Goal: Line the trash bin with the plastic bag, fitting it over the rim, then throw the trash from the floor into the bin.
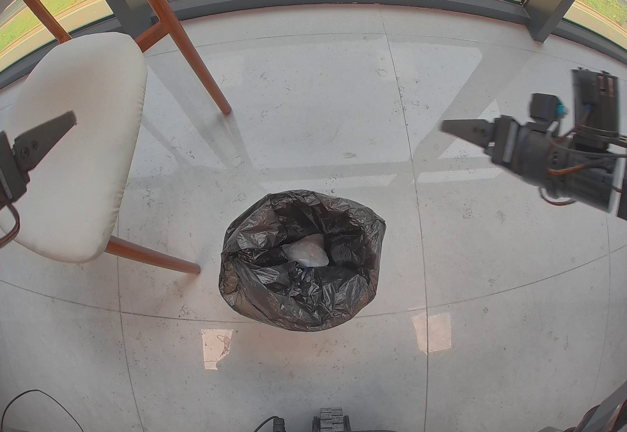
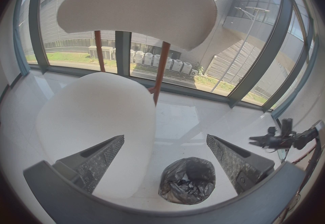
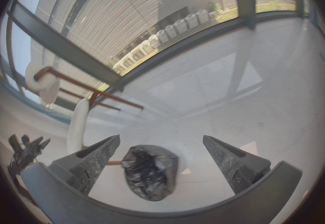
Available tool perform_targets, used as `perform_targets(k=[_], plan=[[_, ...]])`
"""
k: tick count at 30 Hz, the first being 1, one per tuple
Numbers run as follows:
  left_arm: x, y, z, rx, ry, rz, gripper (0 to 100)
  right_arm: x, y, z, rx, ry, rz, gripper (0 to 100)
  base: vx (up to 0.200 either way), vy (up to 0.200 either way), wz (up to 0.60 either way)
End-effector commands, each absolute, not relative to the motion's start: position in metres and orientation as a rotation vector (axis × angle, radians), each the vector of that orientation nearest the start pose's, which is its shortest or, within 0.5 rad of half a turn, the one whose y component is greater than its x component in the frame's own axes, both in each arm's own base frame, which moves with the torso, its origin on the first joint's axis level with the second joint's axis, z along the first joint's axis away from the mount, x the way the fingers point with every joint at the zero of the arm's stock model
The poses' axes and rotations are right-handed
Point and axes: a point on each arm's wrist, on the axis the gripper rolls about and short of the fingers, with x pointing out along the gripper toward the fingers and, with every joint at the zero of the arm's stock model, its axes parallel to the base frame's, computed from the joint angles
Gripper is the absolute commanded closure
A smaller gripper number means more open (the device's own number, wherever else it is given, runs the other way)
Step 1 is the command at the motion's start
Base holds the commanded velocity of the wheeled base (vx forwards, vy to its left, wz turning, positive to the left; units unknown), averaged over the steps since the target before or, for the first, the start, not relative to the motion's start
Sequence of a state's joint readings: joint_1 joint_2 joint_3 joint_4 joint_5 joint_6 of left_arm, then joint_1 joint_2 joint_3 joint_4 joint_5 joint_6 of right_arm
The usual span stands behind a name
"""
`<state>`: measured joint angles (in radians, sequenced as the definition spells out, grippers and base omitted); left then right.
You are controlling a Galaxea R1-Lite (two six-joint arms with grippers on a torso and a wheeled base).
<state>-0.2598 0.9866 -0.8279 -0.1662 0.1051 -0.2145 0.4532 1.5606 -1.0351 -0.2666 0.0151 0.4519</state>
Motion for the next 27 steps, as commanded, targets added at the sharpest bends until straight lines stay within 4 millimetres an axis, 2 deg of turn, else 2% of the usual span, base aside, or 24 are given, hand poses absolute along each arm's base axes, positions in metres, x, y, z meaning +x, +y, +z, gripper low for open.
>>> perform_targets(k=[1,4,5,6,7,8,9,10,11,17,20,21,22,23,24,25,27], plan=[[0.06,-0.009,0.256,-0.222,-0.031,-0.079,0,0.168,0.023,0.269,0.423,0.13,0.09,0,0.0,0.0,0.0],[0.044,-0.006,0.236,-0.228,-0.036,-0.072,0,0.128,0.008,0.264,0.427,0.054,0.025,0,0.0,0.0,0.0],[0.044,-0.006,0.236,-0.228,-0.036,-0.072,0,0.128,0.008,0.264,0.427,0.054,0.025,0,0.0,0.0,0.0],[0.036,-0.004,0.224,-0.227,-0.035,-0.055,0,0.102,0.005,0.259,0.424,0.017,0.019,0,0.0,0.0,0.0],[0.033,-0.003,0.217,-0.229,-0.035,-0.041,0,0.088,0.004,0.253,0.421,-0.002,0.018,0,0.0,0.0,0.0],[0.033,-0.003,0.217,-0.229,-0.035,-0.041,0,0.088,0.004,0.253,0.421,-0.002,0.018,0,0.0,0.0,0.0],[0.026,-0.001,0.206,-0.231,-0.037,-0.026,0,0.068,0.003,0.239,0.382,-0.023,0.019,0,0.0,0.0,0.0],[0.025,-0.001,0.204,-0.231,-0.037,-0.026,0,0.064,0.002,0.235,0.366,-0.025,0.019,0,0.0,0.0,0.0],[0.019,0.0,0.192,-0.228,-0.031,-0.024,0,0.05,0.001,0.217,0.293,-0.026,0.001,0,0.0,0.0,0.0],[0.003,0.003,0.164,-0.23,-0.04,-0.02,0,0.014,-0.001,0.165,0.18,-0.055,-0.034,0,0.0,0.0,0.0],[-0.005,0.005,0.148,-0.226,-0.029,-0.014,0,0.004,-0.001,0.138,0.131,-0.05,-0.034,0,0.0,0.0,0.0],[-0.006,0.005,0.146,-0.226,-0.029,-0.016,0,0.003,-0.001,0.135,0.126,-0.047,-0.032,0,0.0,0.0,0.0],[-0.011,0.006,0.137,-0.222,-0.021,-0.021,0,0.0,-0.001,0.121,0.108,-0.04,-0.029,0,0.0,0.0,0.0],[-0.012,0.006,0.136,-0.221,-0.018,-0.02,0,0.0,-0.001,0.12,0.105,-0.038,-0.027,0,0.0,0.0,0.0],[-0.021,0.007,0.123,-0.217,-0.008,-0.026,0,-0.004,-0.002,0.103,0.077,-0.031,-0.022,0,0.0,0.0,0.0],[-0.022,0.008,0.119,-0.214,-0.003,-0.027,0,-0.006,-0.002,0.102,0.069,-0.036,-0.017,0,0.0,0.0,0.0],[-0.025,0.008,0.106,-0.192,0.034,-0.023,0,-0.014,-0.002,0.086,0.053,0.02,0.006,0,0.0,0.0,0.0]])
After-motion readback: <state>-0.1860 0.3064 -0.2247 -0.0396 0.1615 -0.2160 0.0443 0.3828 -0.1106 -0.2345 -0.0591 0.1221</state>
